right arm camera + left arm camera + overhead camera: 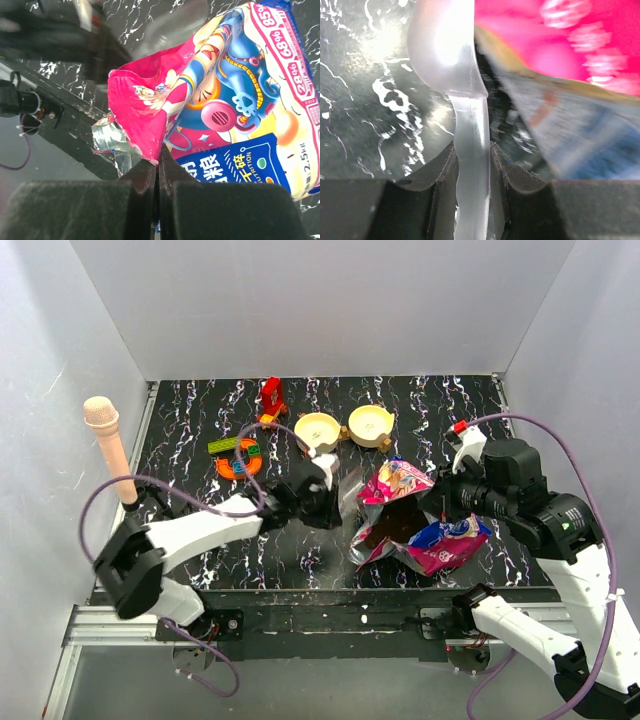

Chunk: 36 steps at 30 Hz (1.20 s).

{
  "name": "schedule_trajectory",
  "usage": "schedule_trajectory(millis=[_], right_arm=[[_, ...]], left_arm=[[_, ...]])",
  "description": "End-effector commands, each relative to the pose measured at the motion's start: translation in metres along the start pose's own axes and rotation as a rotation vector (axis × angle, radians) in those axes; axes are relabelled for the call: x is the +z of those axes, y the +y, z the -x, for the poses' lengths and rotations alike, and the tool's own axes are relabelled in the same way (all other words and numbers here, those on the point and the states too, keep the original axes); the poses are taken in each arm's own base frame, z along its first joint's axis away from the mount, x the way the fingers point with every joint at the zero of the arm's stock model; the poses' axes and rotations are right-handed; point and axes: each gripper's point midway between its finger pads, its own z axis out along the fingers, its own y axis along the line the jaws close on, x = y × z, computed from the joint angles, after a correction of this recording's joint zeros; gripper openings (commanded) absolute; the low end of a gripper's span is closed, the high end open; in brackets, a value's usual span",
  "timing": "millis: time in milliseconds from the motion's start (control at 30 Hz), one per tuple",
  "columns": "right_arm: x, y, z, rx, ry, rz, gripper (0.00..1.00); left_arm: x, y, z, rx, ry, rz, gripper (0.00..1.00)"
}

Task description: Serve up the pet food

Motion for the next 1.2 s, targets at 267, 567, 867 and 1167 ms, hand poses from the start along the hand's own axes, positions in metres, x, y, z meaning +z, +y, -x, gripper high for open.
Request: schedule_trajectory(millis=[267,567,867,1167], right_arm=[[0.014,-0.01,0.117,-0.248,-0.327,-0.118,0.01],[0.016,-0.005,0.146,-0.264,-0.366,-0.125,0.01],[0.011,0.007,0.13,-0.275,-0.346,-0.045,0.01],[0.016,0.012,0.123,-0.291,-0.331,-0.001,0.01]], left_arm=[[-0.223,-0.082,0.069,-0.346,0.253,-0.302,0.0],[-0.261,-0.132,0.074,-0.579,0.489,-0.547,0.0],[-0.269,-0.13,0.073,-0.642,0.497,-0.474,0.0],[-0.301,-0.142,0.06,-0.722,0.514,-0.585,0.0]])
